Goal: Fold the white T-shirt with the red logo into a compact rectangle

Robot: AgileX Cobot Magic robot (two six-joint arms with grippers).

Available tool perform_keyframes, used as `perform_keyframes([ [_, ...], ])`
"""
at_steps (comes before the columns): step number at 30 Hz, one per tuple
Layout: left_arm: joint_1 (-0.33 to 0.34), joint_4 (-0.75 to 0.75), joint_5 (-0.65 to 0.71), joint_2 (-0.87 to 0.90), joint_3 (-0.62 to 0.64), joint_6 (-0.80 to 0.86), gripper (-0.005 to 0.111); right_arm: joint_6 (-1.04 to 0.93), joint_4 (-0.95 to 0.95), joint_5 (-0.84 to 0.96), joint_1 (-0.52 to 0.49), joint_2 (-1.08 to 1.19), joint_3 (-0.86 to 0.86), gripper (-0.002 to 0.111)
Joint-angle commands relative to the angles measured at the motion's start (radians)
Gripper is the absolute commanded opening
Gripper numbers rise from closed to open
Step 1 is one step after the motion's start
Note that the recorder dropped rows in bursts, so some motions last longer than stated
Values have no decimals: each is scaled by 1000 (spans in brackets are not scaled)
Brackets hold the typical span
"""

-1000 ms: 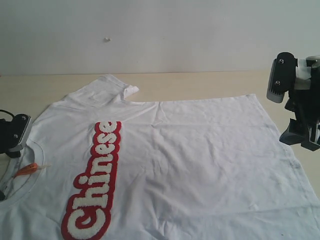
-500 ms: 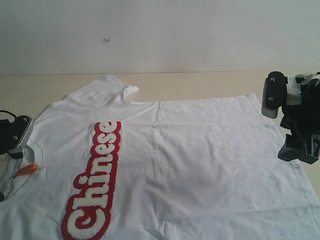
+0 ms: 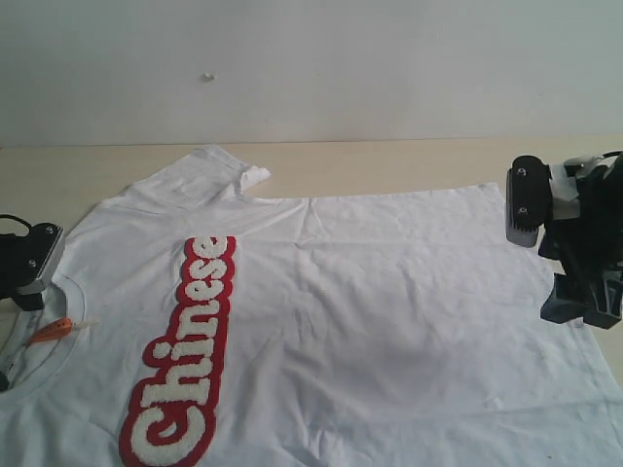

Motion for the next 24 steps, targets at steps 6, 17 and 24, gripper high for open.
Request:
perform_keyframes([
  [6, -4, 16, -10, 44, 23, -7, 105, -21, -150, -40, 2, 90, 2, 72],
  [17, -4, 16, -17, 44, 23, -7, 105, -21, -329, -208, 2, 185, 2, 72],
  [24, -1, 16, -38, 44, 23, -7, 105, -19, -397, -233, -2, 218, 2, 72],
])
